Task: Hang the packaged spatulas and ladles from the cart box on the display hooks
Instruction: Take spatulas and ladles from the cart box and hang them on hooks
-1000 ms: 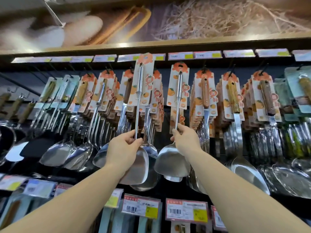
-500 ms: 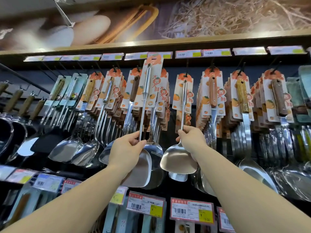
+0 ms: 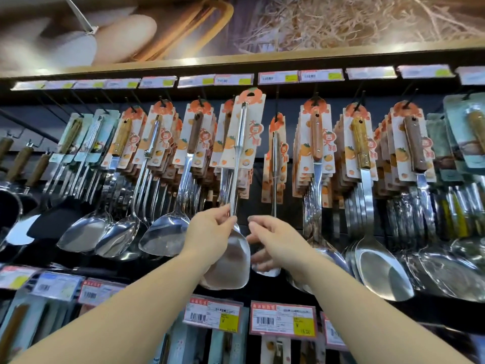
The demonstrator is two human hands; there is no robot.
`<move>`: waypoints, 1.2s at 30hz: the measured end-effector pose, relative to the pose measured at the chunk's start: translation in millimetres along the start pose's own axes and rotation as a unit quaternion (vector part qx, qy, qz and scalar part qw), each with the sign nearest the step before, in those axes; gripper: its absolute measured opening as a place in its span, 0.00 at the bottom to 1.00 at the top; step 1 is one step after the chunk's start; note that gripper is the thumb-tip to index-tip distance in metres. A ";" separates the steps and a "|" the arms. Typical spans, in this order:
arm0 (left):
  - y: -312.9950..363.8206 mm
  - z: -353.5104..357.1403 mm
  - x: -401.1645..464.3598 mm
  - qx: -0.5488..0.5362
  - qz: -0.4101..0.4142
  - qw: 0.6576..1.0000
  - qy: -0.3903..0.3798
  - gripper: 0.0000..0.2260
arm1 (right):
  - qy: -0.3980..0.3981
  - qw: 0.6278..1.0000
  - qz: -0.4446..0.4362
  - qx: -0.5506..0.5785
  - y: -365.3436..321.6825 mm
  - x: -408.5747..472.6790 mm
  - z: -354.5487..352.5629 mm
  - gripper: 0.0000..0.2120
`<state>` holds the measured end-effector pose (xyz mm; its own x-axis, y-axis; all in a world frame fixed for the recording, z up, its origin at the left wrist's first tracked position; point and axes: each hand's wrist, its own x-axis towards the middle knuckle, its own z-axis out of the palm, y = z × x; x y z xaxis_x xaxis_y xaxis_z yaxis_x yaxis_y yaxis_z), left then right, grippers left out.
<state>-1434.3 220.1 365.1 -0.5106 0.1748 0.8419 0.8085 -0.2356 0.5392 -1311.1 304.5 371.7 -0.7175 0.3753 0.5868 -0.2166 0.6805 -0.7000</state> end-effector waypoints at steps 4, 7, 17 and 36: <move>11.5 24.3 1.5 0.014 0.005 1.000 -0.018 0.18 | 0.037 0.993 -0.062 -0.092 10.3 -6.1 -2.3 0.14; 19.4 35.2 5.5 0.026 0.001 0.999 -0.027 0.18 | 0.073 0.987 -0.068 -0.127 12.8 -5.3 -11.0 0.18; 39.0 50.5 33.6 0.041 -0.005 0.999 -0.017 0.17 | 0.119 0.989 -0.041 -0.073 0.9 20.9 -29.7 0.16; 9.3 59.3 42.8 0.077 -0.013 0.987 -0.137 0.23 | 0.196 0.951 0.027 -0.239 13.1 41.9 -31.3 0.15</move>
<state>-1431.3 282.1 404.9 -0.4506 0.4364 0.7788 0.8417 -0.0830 0.5335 -1323.3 348.8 399.8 -0.3972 0.5589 0.7280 0.2059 0.8273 -0.5227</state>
